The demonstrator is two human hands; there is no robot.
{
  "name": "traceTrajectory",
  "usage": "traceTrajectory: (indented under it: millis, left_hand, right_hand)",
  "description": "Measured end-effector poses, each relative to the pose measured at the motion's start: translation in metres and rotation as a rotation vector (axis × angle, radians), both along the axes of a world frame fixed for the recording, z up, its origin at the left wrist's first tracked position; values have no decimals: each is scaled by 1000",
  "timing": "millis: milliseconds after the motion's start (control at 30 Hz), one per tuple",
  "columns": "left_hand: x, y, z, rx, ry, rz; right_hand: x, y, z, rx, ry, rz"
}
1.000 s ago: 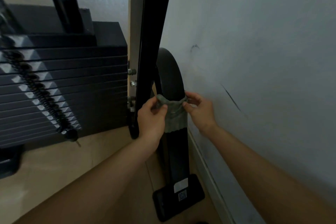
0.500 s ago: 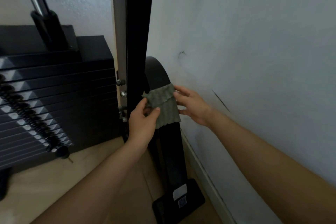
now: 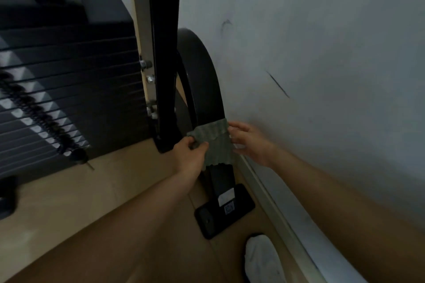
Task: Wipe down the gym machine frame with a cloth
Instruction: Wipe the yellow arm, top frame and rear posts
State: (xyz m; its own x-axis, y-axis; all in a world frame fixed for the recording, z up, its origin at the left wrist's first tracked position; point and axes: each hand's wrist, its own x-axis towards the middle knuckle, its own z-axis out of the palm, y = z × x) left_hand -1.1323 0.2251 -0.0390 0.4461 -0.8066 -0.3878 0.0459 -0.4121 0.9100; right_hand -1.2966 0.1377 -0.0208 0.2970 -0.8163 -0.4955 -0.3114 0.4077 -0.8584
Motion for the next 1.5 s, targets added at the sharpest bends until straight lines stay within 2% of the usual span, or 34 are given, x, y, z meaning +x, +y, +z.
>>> traceTrajectory:
  millis: [167, 267, 467, 533, 567, 633, 700, 833, 1033, 1167, 1233, 1333, 1400, 1500]
  left_hand:
    - [-18, 20, -18, 144, 59, -54]
    - [-27, 27, -30, 283, 191, -77]
    - [-17, 25, -26, 450, 414, -82]
    - [-11, 24, -26, 442, 393, -109]
    - [-9, 22, -25, 434, 358, -118]
    - [-8, 19, -20, 409, 314, -143]
    - [-5, 16, -8, 378, 345, -175]
    - [11, 8, 17, 305, 468, -288]
    - [48, 3, 35, 95, 665, -356]
    - [57, 0, 43, -25, 658, -266]
    - [56, -2, 46, -56, 595, -161]
    - [60, -5, 47, -87, 458, 49]
    - [68, -7, 47, -122, 364, 195]
    - [77, -13, 47, -166, 285, 310]
  right_hand:
    - [-20, 24, -31, 123, 59, -54]
    - [-28, 41, -52, 176, 47, -99]
    - [-27, 73, -87, 139, 254, -288]
    - [-22, 83, -89, 98, 326, -311]
    - [-19, 86, -87, 79, 358, -258]
    - [-13, 82, -72, 7, 415, -48]
    - [-8, 69, -42, -45, 394, 161]
    - [5, 42, 23, -114, 333, 375]
    - [25, 22, 74, -158, 136, 367]
    - [39, 17, 77, -228, 44, 328]
    - [47, 12, 77, -329, 79, 357]
    - [51, -4, 79, -740, 344, 400]
    - [51, -16, 81, -948, 442, 419]
    - [54, -27, 77, -1121, 633, 534]
